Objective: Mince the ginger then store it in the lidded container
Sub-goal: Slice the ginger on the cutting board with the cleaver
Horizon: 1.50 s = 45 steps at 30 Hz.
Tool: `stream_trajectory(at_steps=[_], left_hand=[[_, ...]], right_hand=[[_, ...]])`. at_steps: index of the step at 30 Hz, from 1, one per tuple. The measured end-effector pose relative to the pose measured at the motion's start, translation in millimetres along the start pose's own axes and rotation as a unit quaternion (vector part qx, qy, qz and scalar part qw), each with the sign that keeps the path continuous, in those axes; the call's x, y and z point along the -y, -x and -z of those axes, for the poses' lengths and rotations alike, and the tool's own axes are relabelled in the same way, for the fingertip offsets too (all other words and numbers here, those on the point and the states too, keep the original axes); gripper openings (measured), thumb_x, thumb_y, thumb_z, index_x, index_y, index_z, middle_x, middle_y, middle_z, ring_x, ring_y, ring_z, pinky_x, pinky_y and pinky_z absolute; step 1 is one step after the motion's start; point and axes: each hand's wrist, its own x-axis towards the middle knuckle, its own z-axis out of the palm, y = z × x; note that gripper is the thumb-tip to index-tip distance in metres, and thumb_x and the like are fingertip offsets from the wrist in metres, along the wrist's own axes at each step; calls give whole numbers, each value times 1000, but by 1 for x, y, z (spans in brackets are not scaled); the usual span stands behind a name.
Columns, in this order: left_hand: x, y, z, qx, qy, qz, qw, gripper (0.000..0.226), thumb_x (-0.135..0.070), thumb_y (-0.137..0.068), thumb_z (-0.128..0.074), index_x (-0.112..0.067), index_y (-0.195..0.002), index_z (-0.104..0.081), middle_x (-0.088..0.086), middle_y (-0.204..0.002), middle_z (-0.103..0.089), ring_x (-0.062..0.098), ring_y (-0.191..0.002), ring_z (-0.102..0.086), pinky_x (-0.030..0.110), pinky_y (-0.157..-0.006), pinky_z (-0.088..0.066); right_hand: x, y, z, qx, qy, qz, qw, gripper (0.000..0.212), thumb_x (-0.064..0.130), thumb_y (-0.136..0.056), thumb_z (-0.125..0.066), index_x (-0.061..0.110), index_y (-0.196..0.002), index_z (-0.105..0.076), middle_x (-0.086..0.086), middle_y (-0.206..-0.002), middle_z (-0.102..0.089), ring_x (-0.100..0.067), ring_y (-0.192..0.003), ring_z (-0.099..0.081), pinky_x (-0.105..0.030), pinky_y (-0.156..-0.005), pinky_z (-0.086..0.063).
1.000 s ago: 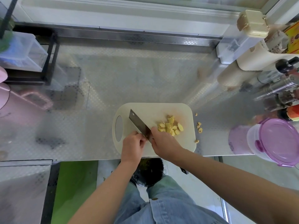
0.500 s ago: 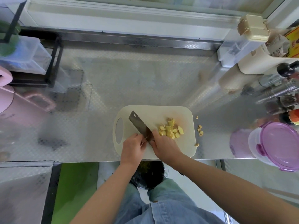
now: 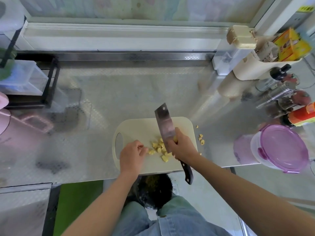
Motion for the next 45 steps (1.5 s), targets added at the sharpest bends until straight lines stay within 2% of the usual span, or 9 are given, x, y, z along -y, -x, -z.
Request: stream_trajectory(at_steps=[5, 10, 13, 16, 19, 23, 27, 38, 45], left_hand=[[-40, 6, 7, 19, 197, 59, 978, 38, -52, -95, -47, -18, -89, -63, -2, -76, -70, 16, -66, -65, 30, -61, -46], [-76, 6, 5, 62, 311, 148, 937, 39, -48, -93, -48, -11, -83, -57, 11, -72, -66, 28, -61, -64, 37, -53, -50], [-72, 4, 7, 44, 272, 190, 942, 30, -23, -96, -40, -11, -69, -47, 12, -69, -52, 33, -70, -56, 46, -71, -47], [-62, 3, 15, 40, 304, 240, 921, 26, -17, -98, -36, -9, -76, -47, 16, -68, -55, 27, -55, -58, 36, -60, -46], [-54, 2, 18, 35, 324, 271, 906, 25, -18, -97, -37, 1, -95, -53, 29, -81, -62, 28, -53, -60, 30, -52, -45], [-52, 5, 20, 36, 327, 257, 909, 27, -18, -95, -38, 3, -94, -54, 27, -75, -60, 34, -59, -60, 41, -63, -50], [-48, 8, 25, 43, 332, 262, 905, 24, -19, -96, -38, 0, -103, -51, 15, -73, -56, 29, -57, -59, 39, -64, -51], [-46, 17, 31, 41, 344, 236, 908, 24, -16, -93, -40, -4, -74, -49, 10, -69, -42, 28, -64, -50, 32, -47, -44], [-37, 16, 31, 17, 362, 256, 896, 20, -18, -92, -41, -6, -78, -49, 12, -77, -44, 28, -73, -49, 37, -60, -45]], right_hand=[[2, 8, -5, -17, 179, 64, 982, 26, 10, -90, -45, 13, -115, -38, -4, -67, -48, -26, -58, -49, -29, -45, -31], [12, 20, -12, 4, 308, 153, 939, 41, 23, -97, -46, 21, -137, -34, -9, -93, -63, -30, -80, -60, -30, -61, -37], [5, 27, -8, 10, 291, 196, 936, 42, 48, -96, -47, 26, -132, -45, -4, -105, -66, -25, -91, -63, -29, -67, -38], [-11, 27, -2, -9, 187, 172, 967, 50, 62, -94, -30, 38, -136, -44, 0, -127, -52, -19, -105, -56, -29, -81, -38], [-19, 27, -9, 63, 102, 180, 976, 48, 59, -95, -20, 52, -141, -32, 6, -149, -22, -21, -134, -27, -42, -110, -25], [-24, 22, -19, 136, 134, 130, 973, 44, 57, -99, -16, 58, -142, -20, 15, -159, 13, -30, -145, 17, -55, -115, 3], [-22, 17, -19, 106, 107, 114, 982, 47, 61, -96, -17, 57, -142, -22, 18, -158, 14, -30, -145, 21, -54, -114, 4], [-13, 15, -35, 92, 137, 112, 980, 48, 57, -99, -18, 50, -146, -22, 14, -160, 8, -29, -147, 14, -57, -117, -4], [-11, 23, -35, 126, 113, 138, 976, 47, 56, -100, -15, 52, -146, -21, 19, -159, 9, -24, -146, 17, -52, -115, 4]])
